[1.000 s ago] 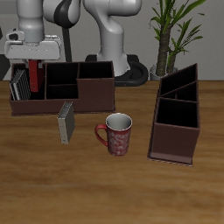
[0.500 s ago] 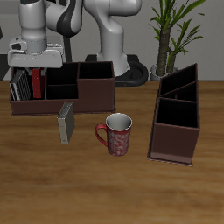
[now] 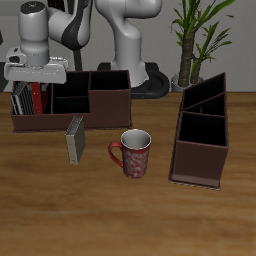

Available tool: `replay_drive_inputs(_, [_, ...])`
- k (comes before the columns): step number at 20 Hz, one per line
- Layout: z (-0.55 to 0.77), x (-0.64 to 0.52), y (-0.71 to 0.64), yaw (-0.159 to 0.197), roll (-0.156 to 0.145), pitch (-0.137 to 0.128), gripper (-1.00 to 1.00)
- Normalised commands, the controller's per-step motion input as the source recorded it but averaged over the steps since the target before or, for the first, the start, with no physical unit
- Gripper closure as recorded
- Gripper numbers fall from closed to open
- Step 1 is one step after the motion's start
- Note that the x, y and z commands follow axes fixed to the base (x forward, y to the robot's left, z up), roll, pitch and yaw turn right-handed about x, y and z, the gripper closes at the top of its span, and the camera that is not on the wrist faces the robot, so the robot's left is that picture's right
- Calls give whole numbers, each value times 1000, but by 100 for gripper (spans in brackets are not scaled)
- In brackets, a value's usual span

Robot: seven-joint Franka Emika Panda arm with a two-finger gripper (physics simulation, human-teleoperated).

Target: Place the striped book into the back desk caddy's left compartment and place the red book into the back desk caddy's left compartment and place the yellow book into the left desk caddy's right compartment

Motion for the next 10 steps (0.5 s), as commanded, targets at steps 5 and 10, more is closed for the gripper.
replay_drive_inputs(5, [17, 3, -30, -6, -14, 6, -100])
replay_drive_inputs(10, [202, -3, 35, -1, -14, -26, -100])
